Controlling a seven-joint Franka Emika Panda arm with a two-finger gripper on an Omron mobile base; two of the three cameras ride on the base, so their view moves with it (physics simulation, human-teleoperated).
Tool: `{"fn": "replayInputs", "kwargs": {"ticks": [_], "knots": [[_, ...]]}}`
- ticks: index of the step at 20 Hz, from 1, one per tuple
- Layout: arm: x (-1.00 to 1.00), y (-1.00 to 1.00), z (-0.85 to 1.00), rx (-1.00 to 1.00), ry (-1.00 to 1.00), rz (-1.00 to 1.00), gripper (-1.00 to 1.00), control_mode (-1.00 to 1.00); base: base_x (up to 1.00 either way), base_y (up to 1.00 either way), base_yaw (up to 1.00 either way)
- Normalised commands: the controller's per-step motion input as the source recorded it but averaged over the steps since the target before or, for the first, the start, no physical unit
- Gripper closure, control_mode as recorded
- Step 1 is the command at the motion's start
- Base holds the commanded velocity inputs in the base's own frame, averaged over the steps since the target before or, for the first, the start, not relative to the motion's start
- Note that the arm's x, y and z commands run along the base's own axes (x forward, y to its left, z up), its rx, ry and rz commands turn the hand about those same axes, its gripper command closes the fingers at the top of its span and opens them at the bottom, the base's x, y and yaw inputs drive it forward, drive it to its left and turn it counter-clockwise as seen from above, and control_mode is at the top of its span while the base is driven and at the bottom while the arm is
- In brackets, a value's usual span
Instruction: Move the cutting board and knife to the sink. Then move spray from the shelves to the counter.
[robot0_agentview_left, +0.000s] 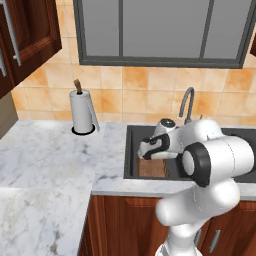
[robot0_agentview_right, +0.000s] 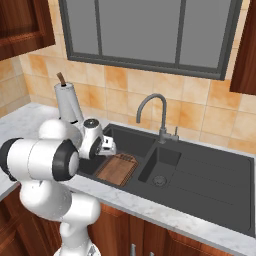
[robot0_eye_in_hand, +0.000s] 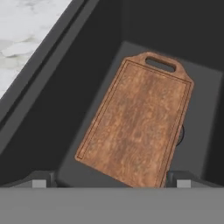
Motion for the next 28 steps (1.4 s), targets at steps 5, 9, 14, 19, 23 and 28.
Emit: {"fn": "replayInputs", "kwargs": {"ticks": [5,9,14,19,23,28], "knots": [[-0.25,0.15,0.45,0.02,0.00,0.00,-1.00,-1.00,0.00,0.00,0.00],[-0.23,0.10,0.47,0.00,0.00,0.00,-1.00,-1.00,0.00,0.00,0.00],[-0.34,0.01,0.33,0.00,0.00,0.00,-1.00,-1.00,0.00,0.00,0.00],[-0.44,0.00,0.19,0.00,0.00,-0.01,-1.00,-1.00,0.00,0.00,0.00],[-0.47,-0.08,0.19,0.00,0.00,-0.07,-1.00,-1.00,0.00,0.00,0.00],[-0.37,-0.14,0.23,0.00,0.00,-0.05,-1.00,-1.00,0.00,0.00,0.00]]}}
